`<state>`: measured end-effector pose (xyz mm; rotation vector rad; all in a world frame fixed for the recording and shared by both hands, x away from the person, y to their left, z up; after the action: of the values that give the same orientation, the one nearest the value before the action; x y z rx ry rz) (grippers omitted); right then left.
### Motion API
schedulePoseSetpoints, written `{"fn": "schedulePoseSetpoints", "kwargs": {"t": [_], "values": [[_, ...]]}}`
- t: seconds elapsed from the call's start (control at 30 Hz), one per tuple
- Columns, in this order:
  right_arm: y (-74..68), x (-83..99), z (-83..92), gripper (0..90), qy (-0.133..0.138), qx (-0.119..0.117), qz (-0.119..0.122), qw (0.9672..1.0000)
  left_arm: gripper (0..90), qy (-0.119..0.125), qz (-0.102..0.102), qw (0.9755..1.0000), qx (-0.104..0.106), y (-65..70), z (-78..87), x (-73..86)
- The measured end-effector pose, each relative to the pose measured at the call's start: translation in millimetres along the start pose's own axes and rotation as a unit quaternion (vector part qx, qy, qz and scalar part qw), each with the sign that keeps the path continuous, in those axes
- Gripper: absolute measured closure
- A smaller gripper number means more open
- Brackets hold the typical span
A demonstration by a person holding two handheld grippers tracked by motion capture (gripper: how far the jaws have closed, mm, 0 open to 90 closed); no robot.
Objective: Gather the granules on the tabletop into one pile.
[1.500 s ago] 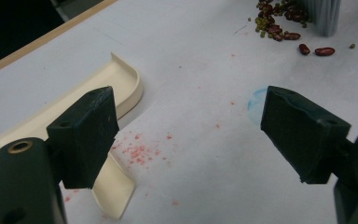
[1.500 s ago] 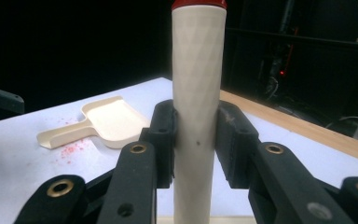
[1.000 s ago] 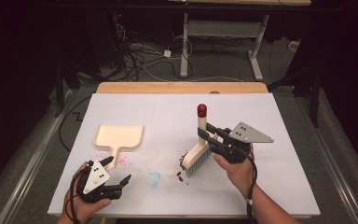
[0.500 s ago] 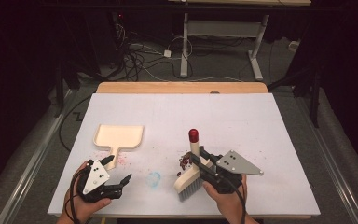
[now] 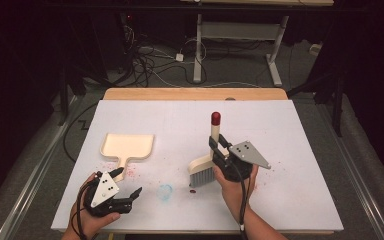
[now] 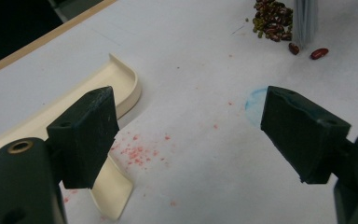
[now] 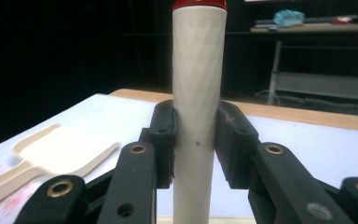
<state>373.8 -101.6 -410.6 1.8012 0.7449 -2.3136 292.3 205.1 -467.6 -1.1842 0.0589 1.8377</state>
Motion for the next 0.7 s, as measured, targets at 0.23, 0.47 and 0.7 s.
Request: {"fn": "schedulePoseSetpoints", "kwargs": {"t": [0.23, 0.47, 0.7], "values": [[9.5, -12.6, -0.6, 70.6, 0.002, -0.002, 0.002, 1.0000, 18.1, 0.000, 0.004, 1.0000, -0.003, 0.0, 1.6, 0.8], [-8.3, -20.1, 24.2, 70.6, 0.000, -0.041, 0.010, 0.9991, 18.1, -0.006, 0.000, 1.0000, -0.004, 0.7, 0.8, 0.3], [-50.1, 1.8, 48.6, 70.6, -0.027, -0.065, 0.020, 0.9974, 18.1, -0.001, 0.000, 1.0000, -0.005, 0.2, 1.7, -2.3]]}}
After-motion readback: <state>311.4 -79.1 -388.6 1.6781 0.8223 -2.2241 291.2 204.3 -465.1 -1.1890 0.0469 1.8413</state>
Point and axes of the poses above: each handheld gripper's, and its own axes: z roughly backward along the jaws, x roughly out of its underside, y roughly to its right, the point moved 5 cm from there along -z, roughly forward along the jaws, and after that the axes turned 14 degrees about -z, right-handed, at the moved point
